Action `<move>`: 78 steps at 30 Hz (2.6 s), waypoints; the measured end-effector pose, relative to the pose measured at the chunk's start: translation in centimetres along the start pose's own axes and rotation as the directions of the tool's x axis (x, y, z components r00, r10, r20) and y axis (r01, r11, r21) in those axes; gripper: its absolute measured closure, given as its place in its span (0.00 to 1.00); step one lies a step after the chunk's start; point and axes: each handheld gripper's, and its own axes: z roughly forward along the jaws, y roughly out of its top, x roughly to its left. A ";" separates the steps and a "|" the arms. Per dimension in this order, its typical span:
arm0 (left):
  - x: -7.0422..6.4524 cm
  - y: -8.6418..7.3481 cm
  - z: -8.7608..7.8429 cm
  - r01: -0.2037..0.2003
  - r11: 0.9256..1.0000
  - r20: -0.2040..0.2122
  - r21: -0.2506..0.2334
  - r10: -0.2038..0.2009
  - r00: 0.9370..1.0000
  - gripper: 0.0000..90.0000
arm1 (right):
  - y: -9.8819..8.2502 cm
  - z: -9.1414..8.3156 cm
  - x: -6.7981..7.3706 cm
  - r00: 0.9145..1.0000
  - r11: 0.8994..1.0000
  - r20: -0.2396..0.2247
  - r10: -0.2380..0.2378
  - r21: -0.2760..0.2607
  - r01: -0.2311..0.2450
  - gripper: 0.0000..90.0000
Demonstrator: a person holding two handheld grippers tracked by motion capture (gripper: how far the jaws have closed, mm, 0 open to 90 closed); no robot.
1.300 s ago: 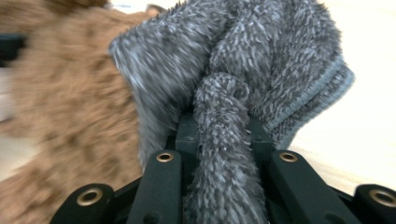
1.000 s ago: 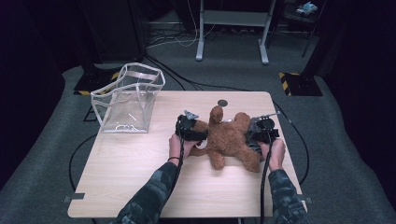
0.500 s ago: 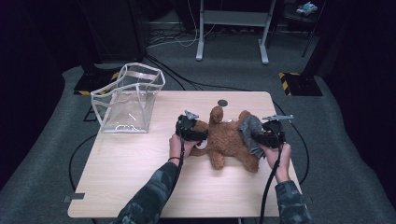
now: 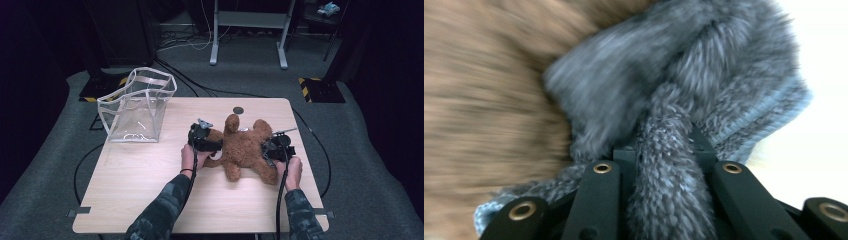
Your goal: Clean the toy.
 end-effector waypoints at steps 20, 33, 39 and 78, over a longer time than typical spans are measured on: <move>-0.2 -0.1 0.0 0.005 1.000 -0.008 -0.001 -0.005 1.000 0.18 | -1.0 -4.1 3.3 0.993 0.981 -0.023 -0.114 -0.158 0.109 0.83; 0.0 0.0 0.0 0.006 1.000 0.000 0.004 -0.006 1.000 0.18 | -1.9 -3.5 0.1 0.996 0.995 0.064 -0.061 -0.078 0.066 0.83; 0.0 0.1 0.0 0.009 1.000 -0.003 0.010 -0.009 1.000 0.18 | -1.0 -7.7 2.6 0.995 0.971 0.006 -0.100 -0.218 0.099 0.83; -0.2 0.2 -0.3 -0.005 1.000 0.001 0.031 0.005 1.000 0.18 | -3.8 -3.7 3.9 0.984 0.976 0.034 -0.172 -0.132 0.175 0.84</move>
